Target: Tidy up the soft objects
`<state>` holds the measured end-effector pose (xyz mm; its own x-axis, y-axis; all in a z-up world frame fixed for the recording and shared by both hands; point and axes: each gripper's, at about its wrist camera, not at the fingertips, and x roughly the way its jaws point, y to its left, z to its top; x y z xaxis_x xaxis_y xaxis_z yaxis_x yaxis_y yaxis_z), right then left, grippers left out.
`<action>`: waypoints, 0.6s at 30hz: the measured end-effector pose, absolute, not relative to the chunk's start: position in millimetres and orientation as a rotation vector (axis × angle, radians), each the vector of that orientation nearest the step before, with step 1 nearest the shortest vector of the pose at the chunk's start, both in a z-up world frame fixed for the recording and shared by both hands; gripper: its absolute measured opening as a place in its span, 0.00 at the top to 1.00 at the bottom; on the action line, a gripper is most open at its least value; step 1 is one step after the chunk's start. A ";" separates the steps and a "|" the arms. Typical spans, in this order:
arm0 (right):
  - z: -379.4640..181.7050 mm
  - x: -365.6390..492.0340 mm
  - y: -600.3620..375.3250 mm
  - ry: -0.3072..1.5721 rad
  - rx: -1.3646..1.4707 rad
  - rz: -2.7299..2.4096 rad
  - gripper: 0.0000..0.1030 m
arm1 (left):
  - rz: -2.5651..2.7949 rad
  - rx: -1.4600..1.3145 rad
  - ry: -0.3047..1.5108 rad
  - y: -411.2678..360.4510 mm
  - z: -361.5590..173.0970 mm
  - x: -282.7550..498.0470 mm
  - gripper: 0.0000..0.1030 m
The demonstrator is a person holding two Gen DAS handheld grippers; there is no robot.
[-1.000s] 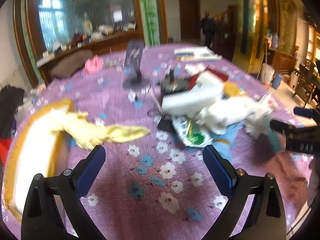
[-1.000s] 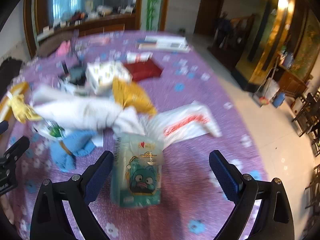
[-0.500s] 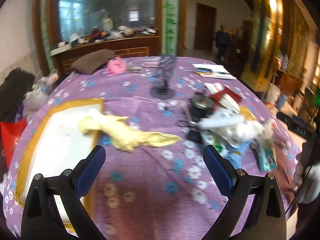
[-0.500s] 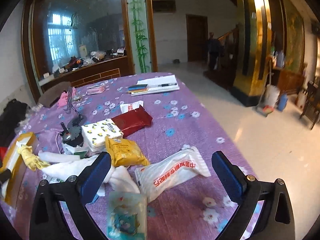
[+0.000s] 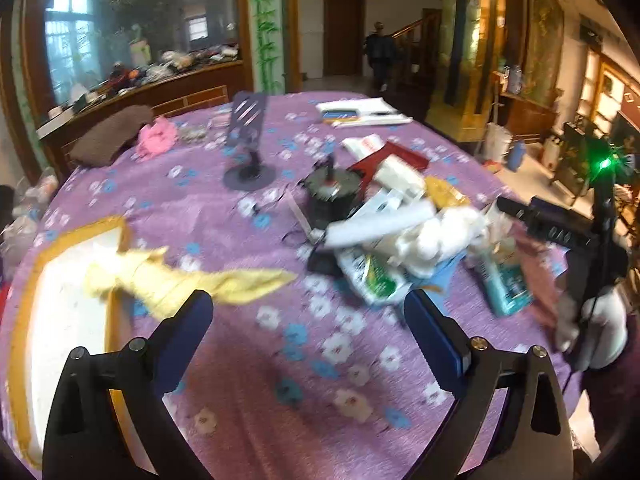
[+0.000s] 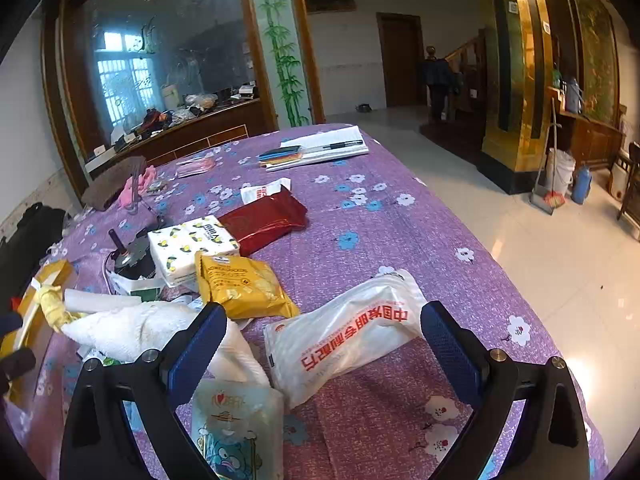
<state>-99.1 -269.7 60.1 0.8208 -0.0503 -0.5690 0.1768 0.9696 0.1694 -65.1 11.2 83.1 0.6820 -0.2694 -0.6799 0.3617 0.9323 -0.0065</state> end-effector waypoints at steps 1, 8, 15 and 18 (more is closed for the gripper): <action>59.4 -97.8 -267.4 0.597 0.213 -0.124 0.04 | -0.378 0.151 0.725 7.0 85.5 -63.5 0.06; 54.6 -91.3 -269.7 0.617 0.236 -0.140 0.04 | -0.450 0.306 0.715 -24.9 86.9 -37.8 0.16; 48.3 -83.1 -274.7 0.657 0.276 -0.135 0.04 | -0.346 0.144 0.805 48.5 83.4 -38.7 0.22; 49.3 -83.2 -272.3 0.656 0.262 -0.135 0.04 | -0.314 0.008 0.894 71.3 68.4 -30.1 0.22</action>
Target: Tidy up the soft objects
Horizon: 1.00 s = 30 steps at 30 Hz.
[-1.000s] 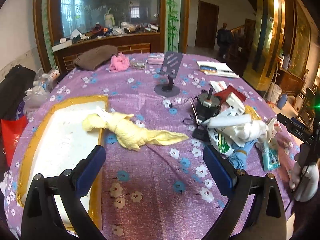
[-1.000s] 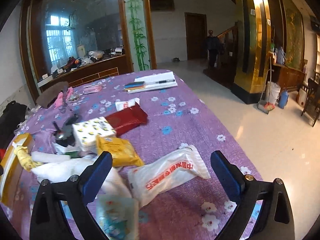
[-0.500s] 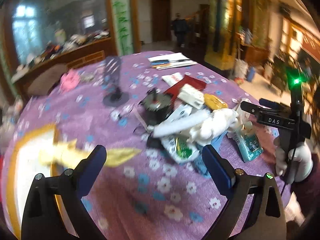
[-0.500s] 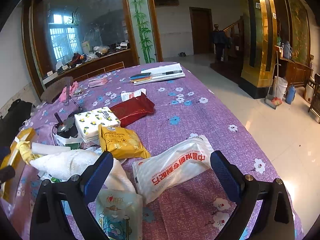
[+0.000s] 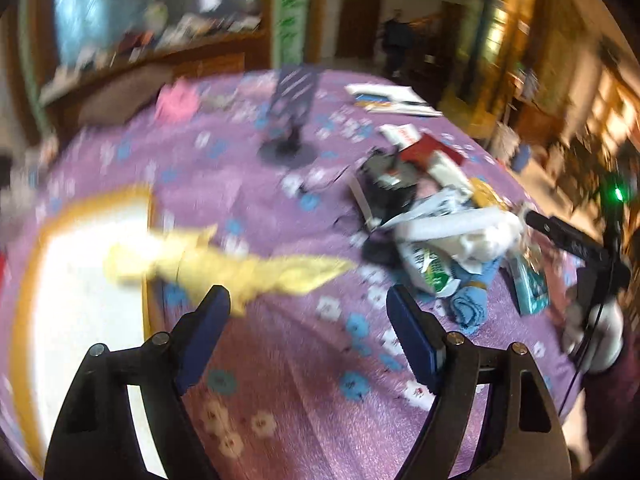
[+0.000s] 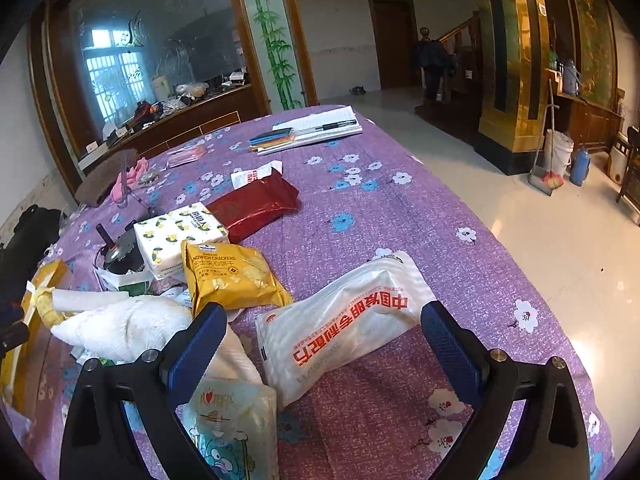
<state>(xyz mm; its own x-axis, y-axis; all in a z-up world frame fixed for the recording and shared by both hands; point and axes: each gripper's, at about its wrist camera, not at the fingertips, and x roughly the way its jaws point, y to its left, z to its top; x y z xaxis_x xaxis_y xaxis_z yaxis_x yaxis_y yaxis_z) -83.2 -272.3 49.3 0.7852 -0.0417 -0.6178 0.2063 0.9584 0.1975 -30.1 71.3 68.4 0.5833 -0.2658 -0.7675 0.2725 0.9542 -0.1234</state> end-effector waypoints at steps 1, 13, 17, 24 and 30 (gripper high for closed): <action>49.8 -83.4 -271.2 0.653 0.257 -0.137 0.04 | -0.304 -0.013 0.914 74.0 63.5 -27.1 0.22; 50.0 -85.0 -271.9 0.655 0.260 -0.143 0.04 | 0.072 -0.085 1.009 78.8 36.8 34.5 0.22; 50.1 -85.1 -272.1 0.655 0.262 -0.144 0.04 | 0.113 -0.048 1.016 75.9 19.7 46.2 0.32; 49.4 -85.5 -273.3 0.658 0.269 -0.147 0.04 | -0.022 -0.150 0.976 80.1 36.3 22.0 0.55; 53.0 -87.0 -286.8 0.664 0.351 -0.085 0.04 | -0.158 -0.225 0.908 77.6 65.4 -12.8 0.55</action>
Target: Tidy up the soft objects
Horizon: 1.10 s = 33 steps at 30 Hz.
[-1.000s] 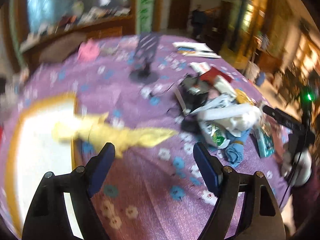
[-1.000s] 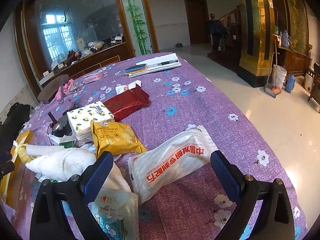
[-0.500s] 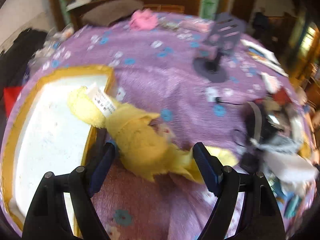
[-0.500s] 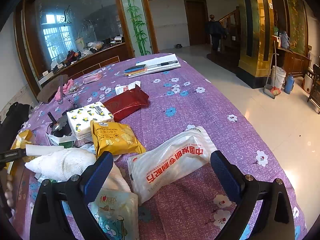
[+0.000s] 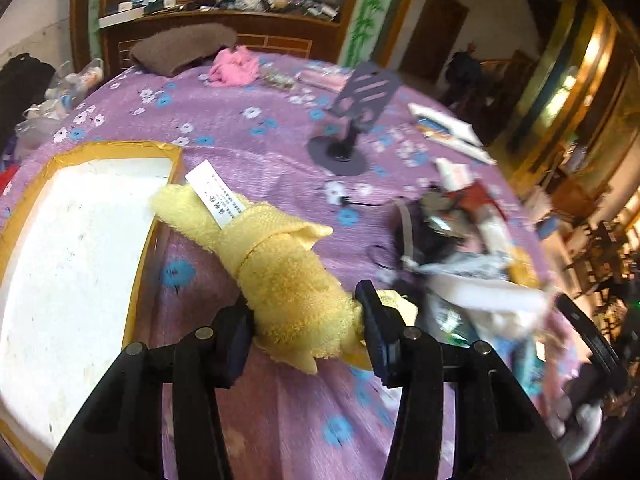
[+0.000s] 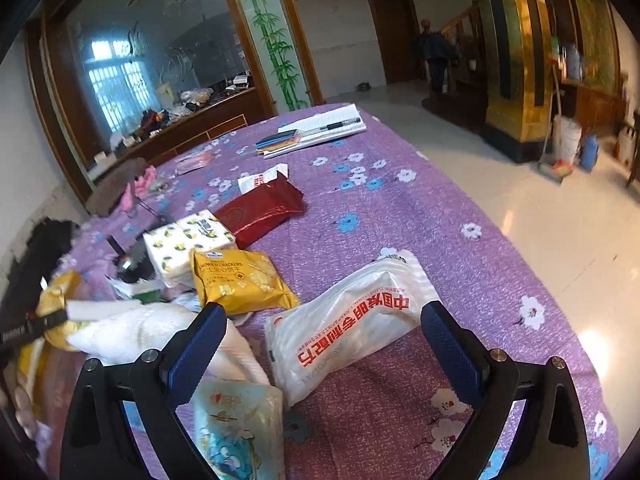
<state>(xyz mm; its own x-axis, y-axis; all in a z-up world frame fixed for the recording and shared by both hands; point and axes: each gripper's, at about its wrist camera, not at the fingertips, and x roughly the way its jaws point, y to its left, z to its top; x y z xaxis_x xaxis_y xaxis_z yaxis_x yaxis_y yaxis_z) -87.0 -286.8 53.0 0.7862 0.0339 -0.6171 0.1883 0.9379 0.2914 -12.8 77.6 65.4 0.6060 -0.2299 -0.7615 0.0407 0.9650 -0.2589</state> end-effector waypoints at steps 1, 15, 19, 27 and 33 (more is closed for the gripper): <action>55.3 -87.2 -289.4 0.673 0.363 -0.075 0.04 | -0.176 -0.234 0.902 78.0 68.6 -17.9 0.55; 108.6 -67.4 -199.7 0.746 0.134 0.220 0.08 | -0.274 -0.283 0.850 99.1 73.5 -67.4 0.55; 114.5 -59.3 -145.1 0.720 -0.087 0.285 0.14 | -0.263 -0.276 0.838 106.5 72.9 -74.7 0.55; 81.3 -26.2 -60.1 0.726 -0.472 0.274 0.73 | -0.247 -0.296 0.830 123.2 71.2 -85.9 0.55; 119.0 -37.5 -75.8 0.696 -0.330 0.304 0.86 | -0.228 -0.323 0.798 146.2 77.1 -95.4 0.54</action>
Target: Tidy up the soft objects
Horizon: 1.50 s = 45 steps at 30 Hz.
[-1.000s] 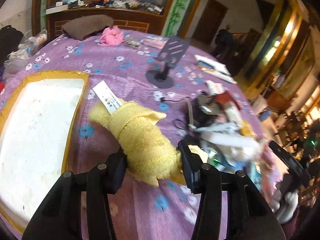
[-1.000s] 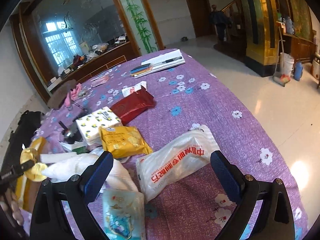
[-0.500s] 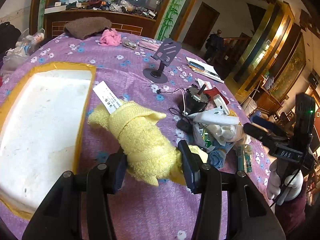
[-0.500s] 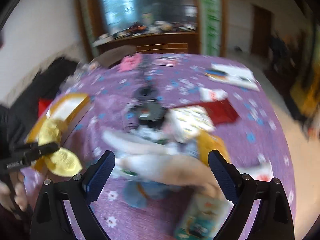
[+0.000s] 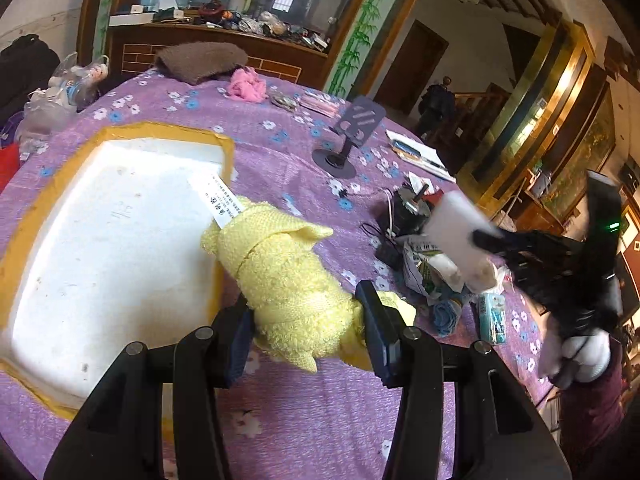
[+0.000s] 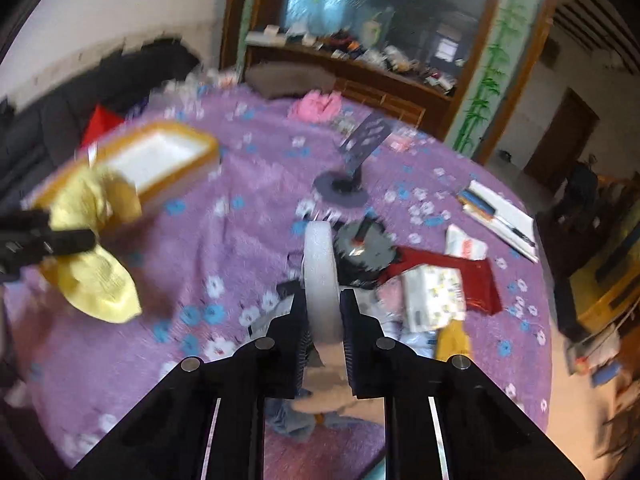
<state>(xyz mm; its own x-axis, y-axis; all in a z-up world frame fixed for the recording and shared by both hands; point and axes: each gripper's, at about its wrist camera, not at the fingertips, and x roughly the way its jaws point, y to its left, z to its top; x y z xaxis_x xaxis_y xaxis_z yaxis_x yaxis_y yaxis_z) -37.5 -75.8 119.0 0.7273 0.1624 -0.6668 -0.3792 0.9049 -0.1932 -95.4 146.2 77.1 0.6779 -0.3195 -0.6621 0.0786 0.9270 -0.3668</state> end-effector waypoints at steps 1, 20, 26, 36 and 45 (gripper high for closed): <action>131.2 -42.7 -81.0 0.680 -0.296 0.306 0.87 | -0.226 -0.328 0.792 150.4 78.7 -96.5 0.54; 150.0 65.1 49.5 0.921 0.277 0.761 0.86 | 0.009 -0.500 0.847 307.9 54.1 1.7 0.52; 110.8 114.9 76.9 1.003 0.304 0.700 0.84 | 0.029 -0.516 0.895 314.2 28.8 36.0 0.44; 138.3 94.0 88.3 0.855 0.081 0.495 0.46 | -0.024 -0.625 0.829 329.7 49.4 29.1 0.42; 200.2 -24.5 -27.7 0.553 0.033 0.373 0.11 | -0.052 -0.548 0.708 285.5 111.2 -45.9 0.31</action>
